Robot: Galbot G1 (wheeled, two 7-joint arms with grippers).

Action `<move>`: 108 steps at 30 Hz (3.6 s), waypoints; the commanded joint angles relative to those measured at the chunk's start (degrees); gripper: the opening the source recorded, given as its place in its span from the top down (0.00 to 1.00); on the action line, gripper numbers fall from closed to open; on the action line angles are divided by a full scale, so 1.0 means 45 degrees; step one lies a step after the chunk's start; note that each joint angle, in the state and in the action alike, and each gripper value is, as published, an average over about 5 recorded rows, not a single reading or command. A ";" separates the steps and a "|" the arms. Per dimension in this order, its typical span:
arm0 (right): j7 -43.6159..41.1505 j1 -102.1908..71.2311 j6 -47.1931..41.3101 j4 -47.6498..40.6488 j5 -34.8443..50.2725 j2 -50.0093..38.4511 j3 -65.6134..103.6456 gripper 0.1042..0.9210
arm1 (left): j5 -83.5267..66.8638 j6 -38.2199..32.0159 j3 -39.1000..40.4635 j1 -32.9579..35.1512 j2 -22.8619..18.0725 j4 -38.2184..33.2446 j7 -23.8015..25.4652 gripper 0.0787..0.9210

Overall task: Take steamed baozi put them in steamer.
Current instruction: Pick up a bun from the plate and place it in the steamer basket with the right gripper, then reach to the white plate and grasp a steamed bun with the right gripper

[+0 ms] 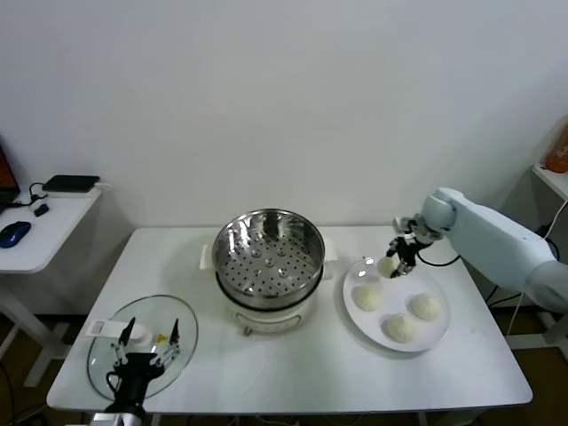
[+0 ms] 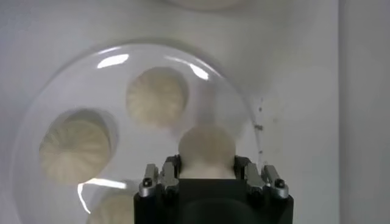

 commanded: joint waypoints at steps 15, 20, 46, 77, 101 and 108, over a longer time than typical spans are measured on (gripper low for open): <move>-0.0280 0.5267 0.2814 0.1518 0.0640 0.2702 -0.2762 0.42 | 0.0144 0.0009 0.0011 0.0185 0.0021 -0.0177 0.0007 0.12; -0.0269 0.4979 0.3166 0.0849 0.0157 0.4301 -0.2485 0.42 | 0.0198 0.0037 -0.0016 0.0185 -0.0004 -0.0243 0.0000 0.12; -0.0250 0.1253 0.5313 -0.2779 -0.5260 0.7185 0.0290 0.36 | 0.0553 -0.0074 -0.0277 0.0246 -0.0015 -0.0174 -0.0060 0.12; -0.0189 -0.0004 0.5564 -0.3613 -0.6154 0.7732 0.1108 0.29 | 0.0526 0.0016 -0.0273 0.0185 -0.0031 0.0061 -0.0221 0.12; -0.2076 0.2620 0.3938 -0.0456 -0.0772 0.5586 -0.1099 0.12 | 0.0525 0.0086 -0.0299 0.0144 0.0004 -0.0021 -0.0213 0.12; -0.2814 0.4818 0.3060 -0.0441 0.1412 0.4221 -0.2101 0.12 | 0.0589 0.0213 -0.0208 -0.0039 0.0055 -0.0107 -0.0196 0.12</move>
